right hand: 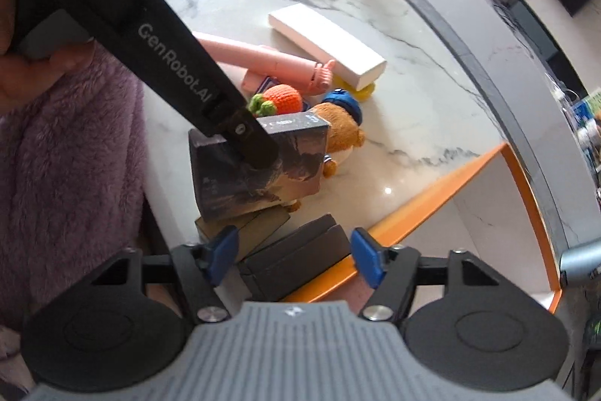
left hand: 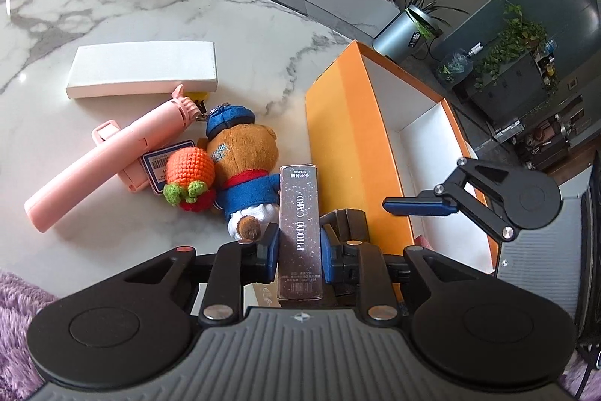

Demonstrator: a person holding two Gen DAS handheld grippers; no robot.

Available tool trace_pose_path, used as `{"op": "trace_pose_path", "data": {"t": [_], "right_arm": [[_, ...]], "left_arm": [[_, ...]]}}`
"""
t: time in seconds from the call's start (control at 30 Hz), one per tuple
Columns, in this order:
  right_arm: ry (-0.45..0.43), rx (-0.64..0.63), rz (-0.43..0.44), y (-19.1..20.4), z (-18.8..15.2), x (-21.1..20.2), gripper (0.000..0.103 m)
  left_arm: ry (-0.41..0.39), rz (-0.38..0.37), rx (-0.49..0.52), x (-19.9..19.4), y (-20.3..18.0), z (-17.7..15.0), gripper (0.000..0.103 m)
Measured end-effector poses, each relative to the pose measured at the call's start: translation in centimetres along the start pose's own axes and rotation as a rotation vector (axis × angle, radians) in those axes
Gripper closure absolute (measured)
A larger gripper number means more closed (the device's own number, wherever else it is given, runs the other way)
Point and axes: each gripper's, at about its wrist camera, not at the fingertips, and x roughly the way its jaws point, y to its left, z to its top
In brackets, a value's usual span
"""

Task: Organize objects
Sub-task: 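Grasp the dark grey box with the right tool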

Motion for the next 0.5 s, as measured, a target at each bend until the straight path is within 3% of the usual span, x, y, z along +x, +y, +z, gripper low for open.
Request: {"op": "trace_pose_path", "data": {"t": [0.23,0.5], "right_arm": [[0.142,-0.28,0.061,-0.1,0.9,2.2,0.02],[0.231,-0.345,0.186,-1.4,1.7,4.7,0.019]], "left_arm": [[0.014,0.047,0.091,-0.2,-1.3,-0.2,0.077],[0.069,0.033,0.079,0.5,-1.2,0.3,0.076]]}}
